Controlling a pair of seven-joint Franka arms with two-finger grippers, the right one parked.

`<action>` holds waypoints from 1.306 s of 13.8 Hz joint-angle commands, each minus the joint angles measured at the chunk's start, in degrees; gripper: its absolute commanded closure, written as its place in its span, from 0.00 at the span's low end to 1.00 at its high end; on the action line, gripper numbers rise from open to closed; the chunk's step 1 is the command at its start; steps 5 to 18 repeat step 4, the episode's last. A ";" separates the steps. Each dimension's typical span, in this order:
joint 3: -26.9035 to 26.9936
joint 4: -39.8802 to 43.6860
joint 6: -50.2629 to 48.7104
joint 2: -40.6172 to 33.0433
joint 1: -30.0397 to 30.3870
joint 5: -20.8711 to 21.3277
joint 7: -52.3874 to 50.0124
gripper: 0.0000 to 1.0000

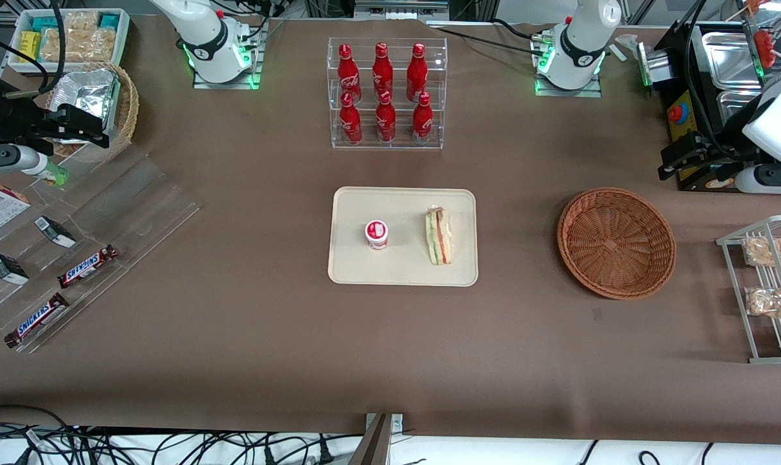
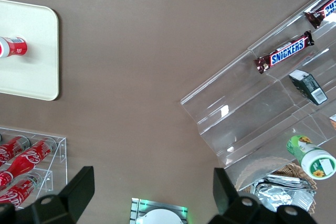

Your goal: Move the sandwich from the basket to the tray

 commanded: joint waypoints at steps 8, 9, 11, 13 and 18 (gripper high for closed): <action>0.40 -0.42 -1.17 0.45 -0.33 0.11 2.05 0.00; 0.40 -0.42 -1.17 0.45 -0.33 0.11 2.05 0.00; 0.40 -0.42 -1.17 0.45 -0.33 0.11 2.05 0.00; 0.40 -0.42 -1.17 0.45 -0.33 0.11 2.05 0.00; 0.40 -0.42 -1.17 0.45 -0.33 0.11 2.05 0.00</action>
